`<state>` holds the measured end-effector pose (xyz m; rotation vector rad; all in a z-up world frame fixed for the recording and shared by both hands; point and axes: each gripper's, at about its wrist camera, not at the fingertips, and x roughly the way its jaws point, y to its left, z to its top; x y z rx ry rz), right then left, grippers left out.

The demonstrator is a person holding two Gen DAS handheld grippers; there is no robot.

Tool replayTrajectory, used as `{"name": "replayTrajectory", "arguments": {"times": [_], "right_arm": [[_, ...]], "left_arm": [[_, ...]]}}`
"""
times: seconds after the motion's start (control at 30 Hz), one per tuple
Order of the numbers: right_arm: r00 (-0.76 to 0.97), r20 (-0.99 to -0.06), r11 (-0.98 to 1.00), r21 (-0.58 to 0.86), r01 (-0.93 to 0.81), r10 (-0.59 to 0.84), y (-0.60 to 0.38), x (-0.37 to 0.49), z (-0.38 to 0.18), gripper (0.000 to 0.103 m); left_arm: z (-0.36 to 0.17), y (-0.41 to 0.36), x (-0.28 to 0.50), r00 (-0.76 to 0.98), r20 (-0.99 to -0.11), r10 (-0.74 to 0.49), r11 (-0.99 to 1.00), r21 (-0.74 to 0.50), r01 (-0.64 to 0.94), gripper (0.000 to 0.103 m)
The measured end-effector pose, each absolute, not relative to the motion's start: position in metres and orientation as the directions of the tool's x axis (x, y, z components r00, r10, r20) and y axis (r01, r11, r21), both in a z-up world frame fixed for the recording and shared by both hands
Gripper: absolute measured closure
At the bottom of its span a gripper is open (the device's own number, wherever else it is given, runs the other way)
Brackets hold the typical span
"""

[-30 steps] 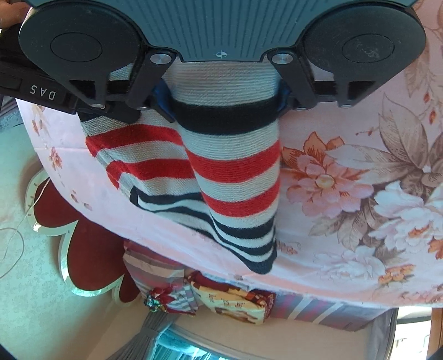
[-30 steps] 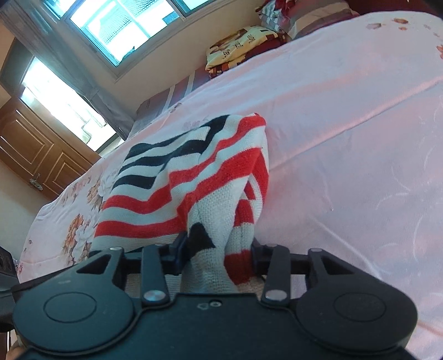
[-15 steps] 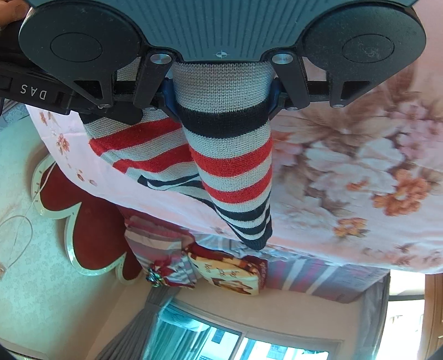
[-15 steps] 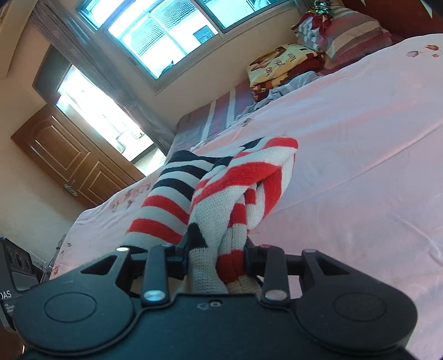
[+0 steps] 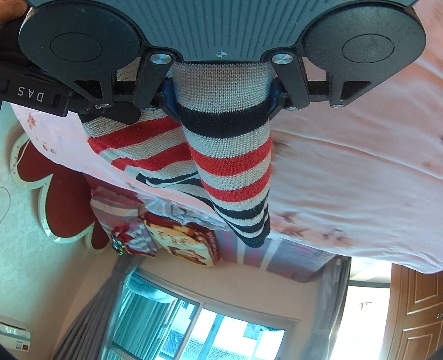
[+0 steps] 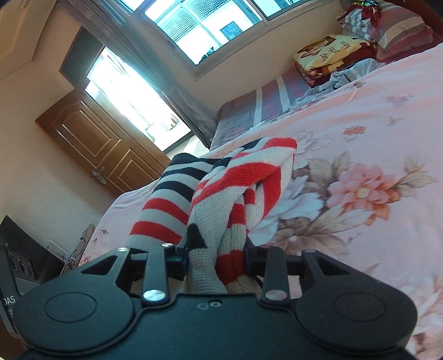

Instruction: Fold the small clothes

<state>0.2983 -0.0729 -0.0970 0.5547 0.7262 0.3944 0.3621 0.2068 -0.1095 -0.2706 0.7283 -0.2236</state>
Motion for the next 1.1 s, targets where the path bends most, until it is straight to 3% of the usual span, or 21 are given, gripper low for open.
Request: {"name": "replayTrajectory", "arguments": {"times": [0.17, 0.33, 0.43, 0.5, 0.67, 0.8, 0.93, 1.1], "right_arm": [[0.687, -0.507, 0.778, 0.614, -0.136, 0.52, -0.007, 0.316, -0.116, 0.07], [0.649, -0.574, 0.8, 0.593, -0.091, 0.499, 0.025, 0.335, -0.146, 0.069], [0.63, -0.626, 0.818, 0.574, -0.027, 0.46, 0.021, 0.335, -0.168, 0.063], [0.637, -0.63, 0.822, 0.569, -0.01, 0.445, 0.011, 0.332, -0.17, 0.052], [0.674, -0.646, 0.876, 0.482, -0.004, 0.359, 0.013, 0.325, -0.148, 0.052], [0.724, -0.634, 0.94, 0.336, -0.057, 0.271, 0.035, 0.314, -0.119, 0.062], [0.766, -0.573, 0.936, 0.335, -0.104, 0.291, 0.054, 0.315, -0.097, 0.065], [0.754, -0.615, 0.965, 0.243, -0.097, 0.23, 0.083, 0.346, -0.101, 0.069]], "left_arm": [[-0.128, 0.279, 0.39, 0.724, -0.63, -0.28, 0.942, -0.325, 0.081, 0.043], [-0.175, 0.323, 0.407, 0.691, -0.675, -0.258, 0.946, -0.322, 0.038, 0.04], [-0.199, 0.336, 0.405, 0.697, -0.673, -0.248, 0.944, -0.328, 0.019, 0.012], [-0.202, 0.338, 0.406, 0.692, -0.669, -0.27, 0.939, -0.342, 0.035, 0.012], [-0.189, 0.343, 0.401, 0.704, -0.665, -0.249, 0.946, -0.324, 0.028, 0.012], [-0.167, 0.344, 0.401, 0.746, -0.636, -0.197, 0.952, -0.307, -0.01, 0.012], [-0.16, 0.326, 0.416, 0.736, -0.642, -0.213, 0.956, -0.292, 0.022, 0.012], [-0.17, 0.306, 0.436, 0.714, -0.672, -0.198, 0.963, -0.269, 0.013, 0.012]]}}
